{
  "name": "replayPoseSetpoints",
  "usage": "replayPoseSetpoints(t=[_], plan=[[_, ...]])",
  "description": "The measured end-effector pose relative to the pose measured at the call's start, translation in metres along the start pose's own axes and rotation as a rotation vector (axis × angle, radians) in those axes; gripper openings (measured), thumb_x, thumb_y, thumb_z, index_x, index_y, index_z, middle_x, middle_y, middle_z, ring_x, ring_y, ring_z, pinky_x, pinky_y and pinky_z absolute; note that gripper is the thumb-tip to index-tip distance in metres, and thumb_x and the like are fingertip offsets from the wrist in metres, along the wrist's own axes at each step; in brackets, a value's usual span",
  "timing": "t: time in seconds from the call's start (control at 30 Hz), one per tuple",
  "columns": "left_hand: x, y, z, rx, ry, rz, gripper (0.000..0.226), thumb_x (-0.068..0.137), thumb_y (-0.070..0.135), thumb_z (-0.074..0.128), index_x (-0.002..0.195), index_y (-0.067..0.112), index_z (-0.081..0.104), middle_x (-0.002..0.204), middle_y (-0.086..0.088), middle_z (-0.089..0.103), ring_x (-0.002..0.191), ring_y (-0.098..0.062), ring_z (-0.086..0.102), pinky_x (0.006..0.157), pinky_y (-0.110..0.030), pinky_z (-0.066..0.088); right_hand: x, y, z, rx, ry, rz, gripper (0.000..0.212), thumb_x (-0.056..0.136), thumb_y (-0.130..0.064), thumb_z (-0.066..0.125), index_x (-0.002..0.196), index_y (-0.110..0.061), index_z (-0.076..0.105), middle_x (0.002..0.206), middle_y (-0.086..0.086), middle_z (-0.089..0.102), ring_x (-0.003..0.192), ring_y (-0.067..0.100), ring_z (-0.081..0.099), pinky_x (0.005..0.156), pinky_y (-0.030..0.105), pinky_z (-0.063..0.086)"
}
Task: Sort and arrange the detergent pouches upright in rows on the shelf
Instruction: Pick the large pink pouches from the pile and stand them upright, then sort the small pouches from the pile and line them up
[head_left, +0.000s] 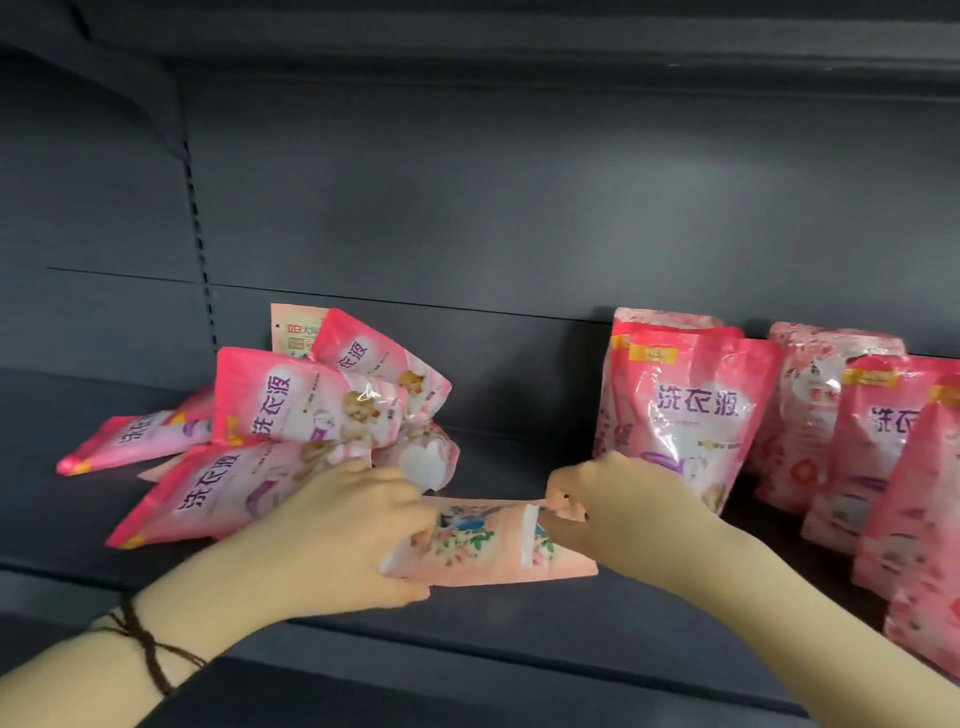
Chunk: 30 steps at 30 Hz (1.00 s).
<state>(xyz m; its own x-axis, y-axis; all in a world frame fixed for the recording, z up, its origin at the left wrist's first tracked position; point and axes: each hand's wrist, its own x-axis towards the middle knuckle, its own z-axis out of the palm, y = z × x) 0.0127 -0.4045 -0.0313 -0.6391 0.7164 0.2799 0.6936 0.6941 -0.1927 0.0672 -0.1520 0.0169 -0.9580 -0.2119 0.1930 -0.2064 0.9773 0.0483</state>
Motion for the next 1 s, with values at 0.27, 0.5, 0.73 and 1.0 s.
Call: replayPoseSetpoints(t=[0.27, 0.5, 0.73, 1.0], plan=[[-0.005, 0.020, 0.018, -0.023, 0.249, 0.176, 0.033, 0.059, 0.042, 0.082, 0.087, 0.032, 0.067, 0.084, 0.015, 0.066, 0.081, -0.007, 0.064, 0.071, -0.027, 0.053, 0.065, -0.043, -0.004, 0.152, -0.193, 0.047, 0.030, 0.091, -0.045, 0.052, 0.102, -0.023, 0.069, 0.104, -0.003, 0.069, 0.092, 0.020, 0.066, 0.082, 0.036, 0.056], [-0.009, 0.021, 0.026, -0.237, 0.370, 0.119, 0.017, 0.063, 0.025, 0.083, 0.071, 0.029, 0.069, 0.076, 0.018, 0.066, 0.071, -0.004, 0.061, 0.075, -0.031, 0.054, 0.102, -0.053, 0.024, 0.127, -0.473, 0.157, 0.039, 0.095, -0.046, 0.047, 0.090, -0.012, 0.065, 0.087, 0.003, 0.065, 0.071, 0.015, 0.058, 0.061, 0.024, 0.044], [-0.004, 0.030, 0.031, -0.377, 0.374, 0.088, 0.013, 0.076, 0.035, 0.076, 0.087, 0.031, 0.071, 0.093, 0.021, 0.066, 0.096, -0.001, 0.057, 0.095, -0.033, 0.042, 0.090, -0.024, 0.021, 0.463, -0.401, 0.261, 0.018, 0.093, -0.025, 0.058, 0.098, -0.015, 0.072, 0.100, 0.004, 0.071, 0.087, 0.016, 0.068, 0.077, 0.027, 0.055], [0.015, 0.017, 0.020, -0.889, 0.301, -0.377, 0.063, 0.079, 0.052, 0.067, 0.131, 0.040, 0.035, 0.128, 0.031, 0.028, 0.115, 0.020, 0.028, 0.093, -0.005, 0.029, 0.059, 0.004, 0.011, 0.715, -0.064, 0.236, 0.014, 0.098, -0.015, 0.051, 0.093, -0.015, 0.064, 0.100, 0.003, 0.070, 0.092, 0.016, 0.068, 0.082, 0.030, 0.054]])
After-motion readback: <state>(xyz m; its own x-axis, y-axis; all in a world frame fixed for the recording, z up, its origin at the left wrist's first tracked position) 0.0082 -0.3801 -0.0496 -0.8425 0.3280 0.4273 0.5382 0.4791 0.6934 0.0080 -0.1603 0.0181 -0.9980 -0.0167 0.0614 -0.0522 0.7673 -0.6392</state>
